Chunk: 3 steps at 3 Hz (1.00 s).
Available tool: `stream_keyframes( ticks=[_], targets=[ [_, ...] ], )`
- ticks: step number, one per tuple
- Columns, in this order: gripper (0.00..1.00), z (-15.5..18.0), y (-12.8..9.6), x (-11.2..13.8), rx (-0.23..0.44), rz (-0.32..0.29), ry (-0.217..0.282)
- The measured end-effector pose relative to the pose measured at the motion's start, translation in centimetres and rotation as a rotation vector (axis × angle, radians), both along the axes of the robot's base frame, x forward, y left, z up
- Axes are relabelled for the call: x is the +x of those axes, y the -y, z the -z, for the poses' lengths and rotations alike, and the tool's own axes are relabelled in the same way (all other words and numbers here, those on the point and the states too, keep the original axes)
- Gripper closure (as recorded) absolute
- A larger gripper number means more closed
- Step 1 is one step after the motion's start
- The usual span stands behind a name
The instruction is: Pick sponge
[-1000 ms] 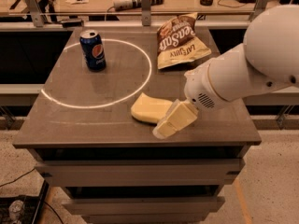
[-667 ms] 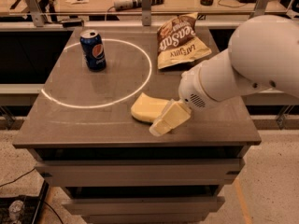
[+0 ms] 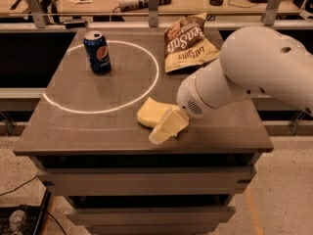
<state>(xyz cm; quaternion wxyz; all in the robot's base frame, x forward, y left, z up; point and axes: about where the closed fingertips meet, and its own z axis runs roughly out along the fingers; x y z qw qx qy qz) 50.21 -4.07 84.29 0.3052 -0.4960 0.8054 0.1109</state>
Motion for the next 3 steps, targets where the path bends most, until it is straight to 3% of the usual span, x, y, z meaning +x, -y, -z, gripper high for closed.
stream_keyframes(
  ticks=[1,3],
  targets=[
    [0.00,1.02,-0.80,-0.30,0.000,-0.014,-0.025],
    [0.41,1.60,-1.68,-0.56,-0.004,-0.051,-0.036]
  ],
)
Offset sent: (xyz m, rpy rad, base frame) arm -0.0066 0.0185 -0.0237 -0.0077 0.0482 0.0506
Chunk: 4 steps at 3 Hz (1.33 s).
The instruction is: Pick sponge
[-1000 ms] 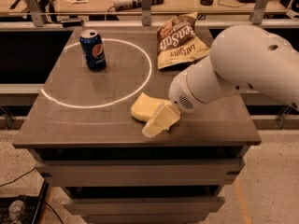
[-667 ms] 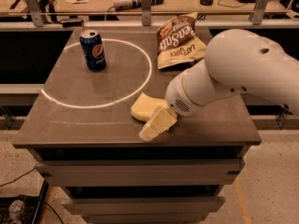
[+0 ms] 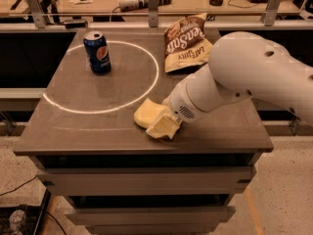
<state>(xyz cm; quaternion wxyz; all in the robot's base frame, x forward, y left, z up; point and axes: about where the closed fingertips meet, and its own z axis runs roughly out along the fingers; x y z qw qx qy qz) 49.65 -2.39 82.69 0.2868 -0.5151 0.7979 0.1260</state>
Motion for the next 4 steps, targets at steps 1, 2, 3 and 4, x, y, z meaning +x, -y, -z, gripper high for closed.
stream_keyframes(
  ticks=[1,2,3,4],
  targets=[
    [0.64,-0.6,0.2,0.4,0.005,-0.012,0.012],
    [0.88,-3.0,1.0,1.2,0.024,-0.011,0.043],
    [1.00,-6.3,2.0,2.1,0.091,-0.014,0.089],
    [1.00,-8.6,2.8,2.7,0.219,-0.052,0.094]
  ],
)
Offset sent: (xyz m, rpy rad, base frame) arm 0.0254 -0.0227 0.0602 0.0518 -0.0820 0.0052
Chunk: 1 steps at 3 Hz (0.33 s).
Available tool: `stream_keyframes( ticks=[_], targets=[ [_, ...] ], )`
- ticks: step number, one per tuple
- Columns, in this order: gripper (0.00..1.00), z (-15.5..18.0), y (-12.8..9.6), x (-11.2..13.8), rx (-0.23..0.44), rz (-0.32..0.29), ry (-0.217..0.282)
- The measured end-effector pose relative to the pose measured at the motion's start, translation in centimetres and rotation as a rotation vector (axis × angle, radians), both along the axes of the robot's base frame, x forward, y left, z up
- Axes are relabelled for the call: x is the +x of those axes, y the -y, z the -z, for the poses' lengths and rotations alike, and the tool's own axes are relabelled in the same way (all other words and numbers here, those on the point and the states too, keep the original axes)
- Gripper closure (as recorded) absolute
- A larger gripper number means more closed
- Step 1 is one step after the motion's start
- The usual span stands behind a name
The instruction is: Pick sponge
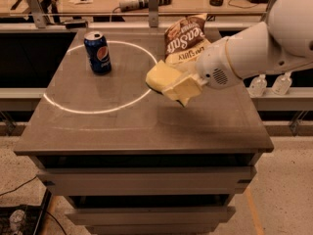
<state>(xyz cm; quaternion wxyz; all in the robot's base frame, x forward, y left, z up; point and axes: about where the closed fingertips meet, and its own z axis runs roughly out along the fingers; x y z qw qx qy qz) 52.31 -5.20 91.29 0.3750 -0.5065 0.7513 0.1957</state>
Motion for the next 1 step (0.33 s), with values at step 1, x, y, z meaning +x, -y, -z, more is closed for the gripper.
stream_keyframes(
  ticks=[1],
  targets=[
    [1.00,-0.67,-0.53,-0.03,0.029,-0.011,0.002]
  ],
)
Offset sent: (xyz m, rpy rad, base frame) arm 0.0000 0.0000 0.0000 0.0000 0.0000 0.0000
